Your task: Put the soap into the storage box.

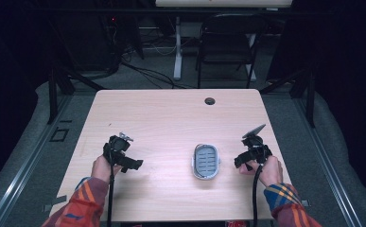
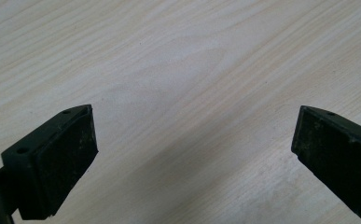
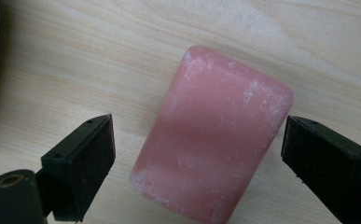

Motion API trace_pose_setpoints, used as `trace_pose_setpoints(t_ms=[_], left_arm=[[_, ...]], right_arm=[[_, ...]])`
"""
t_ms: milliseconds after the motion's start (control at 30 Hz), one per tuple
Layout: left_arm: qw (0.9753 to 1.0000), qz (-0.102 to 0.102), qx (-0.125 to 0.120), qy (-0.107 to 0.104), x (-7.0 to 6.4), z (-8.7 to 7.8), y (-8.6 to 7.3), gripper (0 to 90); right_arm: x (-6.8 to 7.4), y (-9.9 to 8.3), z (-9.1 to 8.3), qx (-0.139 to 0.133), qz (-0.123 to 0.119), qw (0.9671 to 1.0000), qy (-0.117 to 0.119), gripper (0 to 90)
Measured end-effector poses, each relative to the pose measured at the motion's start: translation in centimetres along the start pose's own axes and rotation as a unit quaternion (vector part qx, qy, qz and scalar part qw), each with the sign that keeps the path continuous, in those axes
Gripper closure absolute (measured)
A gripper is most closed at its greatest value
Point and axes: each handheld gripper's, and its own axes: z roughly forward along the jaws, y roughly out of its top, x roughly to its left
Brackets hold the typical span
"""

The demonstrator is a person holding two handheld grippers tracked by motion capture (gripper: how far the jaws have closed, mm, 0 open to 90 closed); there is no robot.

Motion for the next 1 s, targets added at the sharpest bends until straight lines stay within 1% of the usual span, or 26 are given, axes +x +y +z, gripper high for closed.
trace_pose_setpoints(t_ms=[67, 100, 167, 200, 233, 267, 367, 400, 467, 633, 667, 700, 733, 767, 800, 833, 1000], left_arm=[[1.0000, 0.000, 0.000, 0.000, 0.00, 0.00, 0.00, 0.0], [1.0000, 0.000, 0.000, 0.000, -0.01, 0.00, 0.00, 0.0], [1.0000, 0.001, 0.001, 0.000, -0.01, 0.01, 0.00, 0.0], [1.0000, 0.001, 0.001, 0.000, -0.01, 0.01, 0.01, 0.0], [1.0000, 0.000, 0.001, 0.000, -0.01, 0.01, 0.00, 0.0], [1.0000, 0.000, 0.001, 0.000, -0.01, 0.01, 0.00, 0.0], [1.0000, 0.000, 0.002, -0.001, -0.02, 0.02, 0.00, 0.0], [1.0000, 0.000, 0.002, -0.001, -0.03, 0.02, 0.00, 0.0], [1.0000, 0.001, 0.002, -0.001, -0.03, 0.02, 0.00, 0.0], [1.0000, 0.001, 0.002, -0.001, -0.03, 0.02, 0.01, 0.0], [1.0000, 0.001, 0.002, -0.001, -0.03, 0.03, 0.01, 0.0], [1.0000, 0.002, 0.003, -0.001, -0.01, 0.00, 0.00, 0.0], [1.0000, 0.001, 0.002, -0.001, -0.02, 0.01, 0.00, 0.0], [1.0000, 0.001, 0.003, -0.001, -0.02, 0.01, 0.00, 0.0], [1.0000, 0.002, 0.003, -0.001, -0.01, 0.01, 0.00, 0.0], [1.0000, 0.002, 0.003, -0.001, -0.01, 0.02, 0.00, 0.0], [1.0000, 0.002, 0.004, -0.001, -0.03, 0.03, 0.01, 0.0]], right_arm=[[0.03, 0.02, 0.02, 0.000, 0.001, 1.0000, 0.000, 10.7], [-0.02, 0.11, -0.04, 0.008, -0.005, 1.0000, -0.001, 11.6], [-0.04, 0.15, 0.06, 0.009, -0.006, 0.9999, -0.003, 13.8], [0.06, 0.13, 0.23, 0.002, 0.000, 1.0000, -0.005, 14.0], [0.06, 0.13, 0.23, 0.002, 0.000, 1.0000, -0.005, 14.0], [0.02, 0.16, 0.24, 0.005, -0.006, 0.9999, -0.007, 14.3], [0.17, 0.19, 0.29, 0.001, -0.009, 0.9999, -0.009, 16.3], [0.14, 0.25, 0.20, 0.008, -0.015, 0.9998, -0.011, 17.6], [0.14, 0.30, 0.21, 0.014, -0.018, 0.9997, -0.011, 21.4], [0.05, 0.29, 0.19, 0.018, -0.020, 0.9996, -0.013, 25.0], [0.07, 0.27, 0.24, 0.016, -0.015, 0.9997, -0.013, 25.8], [-0.02, 0.25, 0.29, 0.016, -0.018, 0.9996, -0.012, 25.8], [0.03, 0.18, 0.41, 0.010, -0.012, 0.9998, -0.010, 26.0], [0.07, 0.15, 0.43, 0.006, -0.010, 0.9999, -0.011, 26.0], [-0.02, 0.23, 0.27, 0.015, -0.018, 0.9997, -0.012, 26.0], [-0.02, 0.25, 0.24, 0.017, -0.020, 0.9996, -0.013, 26.1], [-0.16, 0.26, 0.33, 0.024, -0.020, 0.9994, -0.014, 26.5]])
